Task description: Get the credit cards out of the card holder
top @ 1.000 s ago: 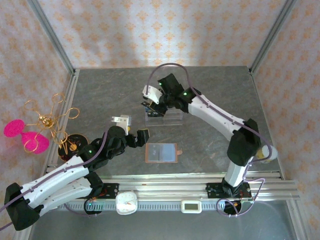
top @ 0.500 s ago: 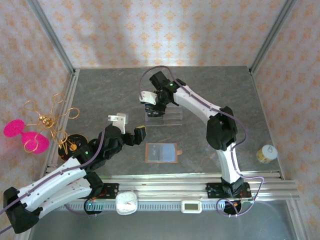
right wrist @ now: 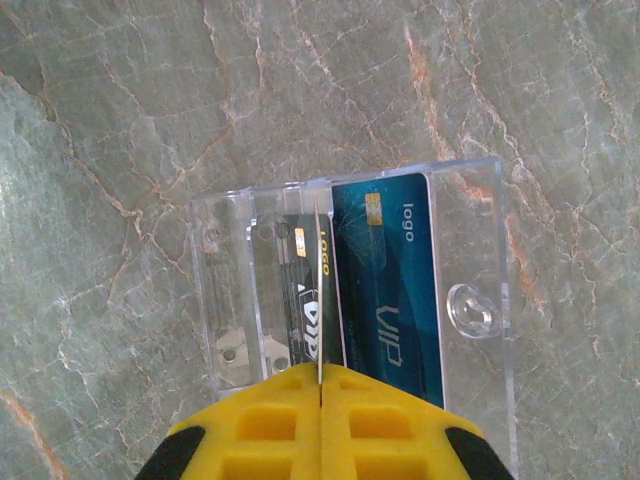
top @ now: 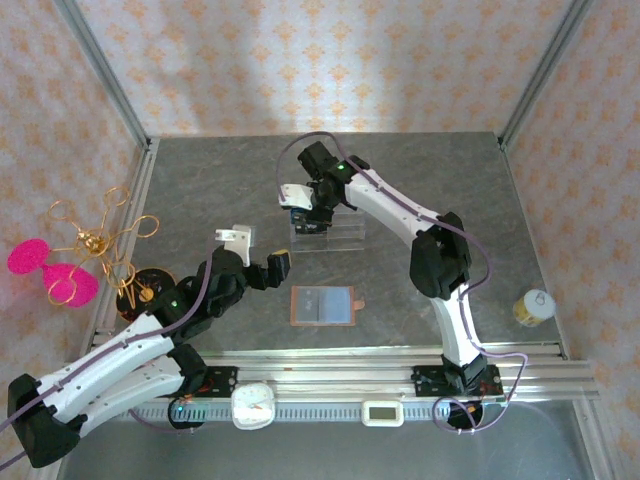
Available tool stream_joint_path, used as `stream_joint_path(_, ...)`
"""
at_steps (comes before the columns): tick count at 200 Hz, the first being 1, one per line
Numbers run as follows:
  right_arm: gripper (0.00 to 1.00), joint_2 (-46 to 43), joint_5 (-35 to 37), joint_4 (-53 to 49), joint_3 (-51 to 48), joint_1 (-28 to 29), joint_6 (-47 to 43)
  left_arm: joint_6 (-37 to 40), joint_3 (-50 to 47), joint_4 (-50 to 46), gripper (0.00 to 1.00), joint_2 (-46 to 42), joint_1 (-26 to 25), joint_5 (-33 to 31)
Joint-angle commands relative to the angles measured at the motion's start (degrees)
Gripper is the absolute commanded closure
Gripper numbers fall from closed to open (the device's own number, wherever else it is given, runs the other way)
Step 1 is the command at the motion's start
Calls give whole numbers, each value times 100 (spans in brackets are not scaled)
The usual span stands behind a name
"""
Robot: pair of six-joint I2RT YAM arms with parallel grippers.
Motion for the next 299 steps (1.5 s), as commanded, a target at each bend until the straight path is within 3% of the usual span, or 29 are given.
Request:
stream_joint_path(1, 100, 61, 151, -231, -46, -49, -196, 128, 11, 88, 1, 24, 59, -30)
stream_joint_path(190, 100, 377, -67, 144, -353, -22, -296, 68, -52, 225, 1, 200, 192, 182)
stream_joint_path(299, 100, 361, -244, 244, 14, -13, -94, 47, -93, 258, 1, 200, 218, 260)
